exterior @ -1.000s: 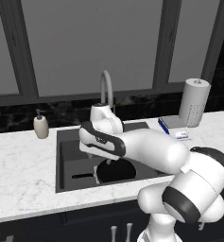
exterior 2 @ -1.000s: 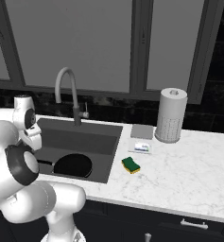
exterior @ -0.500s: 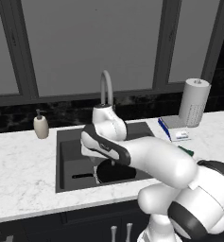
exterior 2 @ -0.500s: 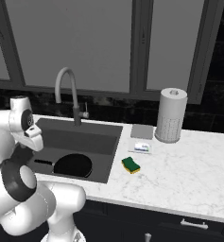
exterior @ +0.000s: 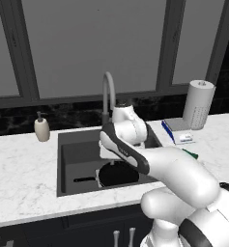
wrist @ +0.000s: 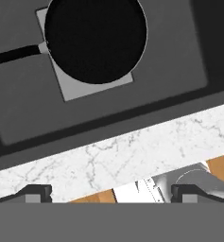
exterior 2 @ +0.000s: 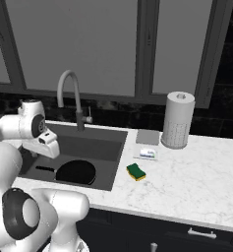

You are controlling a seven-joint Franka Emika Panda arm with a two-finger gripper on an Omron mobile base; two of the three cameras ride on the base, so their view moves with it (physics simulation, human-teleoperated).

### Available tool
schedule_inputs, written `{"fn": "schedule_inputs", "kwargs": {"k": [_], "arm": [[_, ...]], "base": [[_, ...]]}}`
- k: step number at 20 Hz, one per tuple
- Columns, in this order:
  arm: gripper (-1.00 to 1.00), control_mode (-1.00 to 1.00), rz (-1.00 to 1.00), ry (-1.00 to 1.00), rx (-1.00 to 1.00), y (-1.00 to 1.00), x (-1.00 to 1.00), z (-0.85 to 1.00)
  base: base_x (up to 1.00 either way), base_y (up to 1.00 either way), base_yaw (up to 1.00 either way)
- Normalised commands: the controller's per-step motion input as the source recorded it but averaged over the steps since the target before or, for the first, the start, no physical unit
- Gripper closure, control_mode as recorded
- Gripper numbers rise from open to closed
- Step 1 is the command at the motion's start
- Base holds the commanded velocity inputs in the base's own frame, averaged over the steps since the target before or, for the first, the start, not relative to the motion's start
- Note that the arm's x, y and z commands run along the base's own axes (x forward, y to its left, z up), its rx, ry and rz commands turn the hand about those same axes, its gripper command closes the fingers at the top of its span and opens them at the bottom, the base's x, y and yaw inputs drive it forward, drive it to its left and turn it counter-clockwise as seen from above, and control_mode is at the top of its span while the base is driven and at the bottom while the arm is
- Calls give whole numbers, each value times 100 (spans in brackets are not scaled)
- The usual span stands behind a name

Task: Pick the pan and sponge and place them into the sink. Then turn on the water.

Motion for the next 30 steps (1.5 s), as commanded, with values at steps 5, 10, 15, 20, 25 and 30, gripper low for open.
{"fn": "schedule_inputs", "kwargs": {"k": [5,10,15,20,25,30], "arm": [[-100,-100,8,0,0,-82,-17,3],[-100,-100,5,0,0,-89,-4,0],[-100,-100,2,5,0,-92,8,0],[-100,-100,3,16,1,-85,46,0],[-100,-100,4,9,2,-67,50,0],[-100,-100,0,0,0,-44,6,0]], "base": [[0,0,0],[0,0,0],[0,0,0],[0,0,0],[0,0,0],[0,0,0]]}}
